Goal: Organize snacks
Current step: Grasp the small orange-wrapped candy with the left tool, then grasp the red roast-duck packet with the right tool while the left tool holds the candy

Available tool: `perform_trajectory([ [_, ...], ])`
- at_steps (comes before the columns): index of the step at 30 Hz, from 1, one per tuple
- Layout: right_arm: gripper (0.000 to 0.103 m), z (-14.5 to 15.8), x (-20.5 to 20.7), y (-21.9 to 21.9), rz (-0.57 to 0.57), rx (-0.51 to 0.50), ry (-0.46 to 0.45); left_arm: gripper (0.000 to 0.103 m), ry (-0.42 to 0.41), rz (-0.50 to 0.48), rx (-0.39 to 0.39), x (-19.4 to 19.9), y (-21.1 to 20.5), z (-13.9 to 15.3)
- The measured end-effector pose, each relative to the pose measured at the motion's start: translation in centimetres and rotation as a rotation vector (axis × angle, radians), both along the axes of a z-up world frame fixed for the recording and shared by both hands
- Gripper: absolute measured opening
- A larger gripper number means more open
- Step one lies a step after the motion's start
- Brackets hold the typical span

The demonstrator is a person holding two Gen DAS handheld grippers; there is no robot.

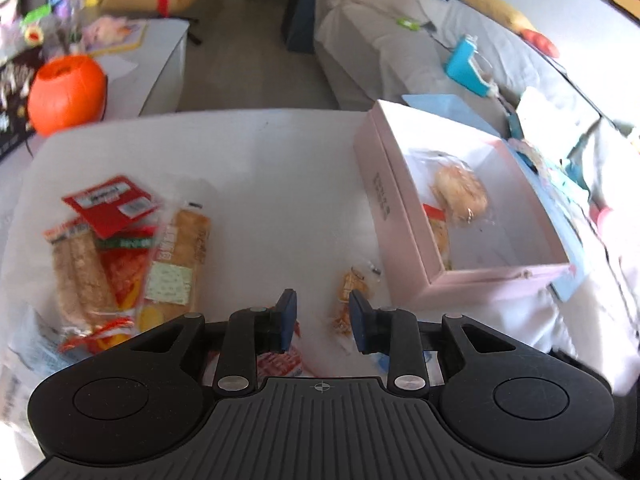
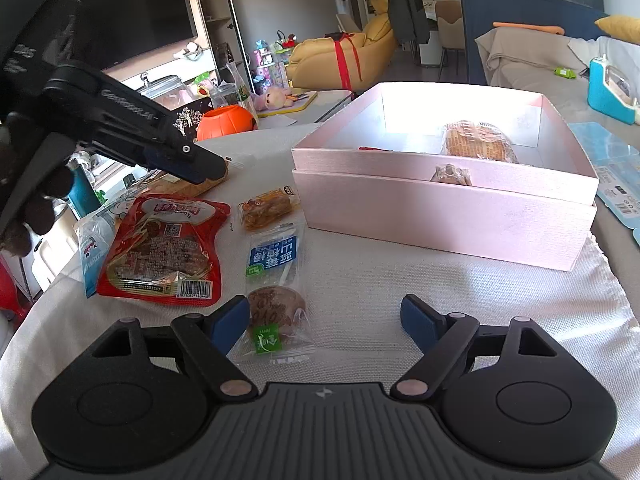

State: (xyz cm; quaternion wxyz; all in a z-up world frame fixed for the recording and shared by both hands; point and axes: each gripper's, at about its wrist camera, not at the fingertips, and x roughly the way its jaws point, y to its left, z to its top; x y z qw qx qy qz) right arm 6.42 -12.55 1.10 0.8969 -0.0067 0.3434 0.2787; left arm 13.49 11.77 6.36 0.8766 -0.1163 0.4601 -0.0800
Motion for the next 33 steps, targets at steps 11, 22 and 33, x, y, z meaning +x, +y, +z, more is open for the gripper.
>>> perform_trajectory([
  [11,0.083,0.0,0.0,0.0,0.000,0.000,0.000,0.037,0.034,-0.190,0.278,3.1,-5.8,-3.1],
  [22,0.096,0.0,0.4,0.4,0.066,-0.014,0.021,0.025,-0.092,-0.103,0.135,-5.9,-4.6,-1.7],
  [33,0.095,1.9,0.9,2.9,0.159,0.007,0.091,0.025,-0.164,0.121,-0.038,-17.9,1.1,-1.5],
])
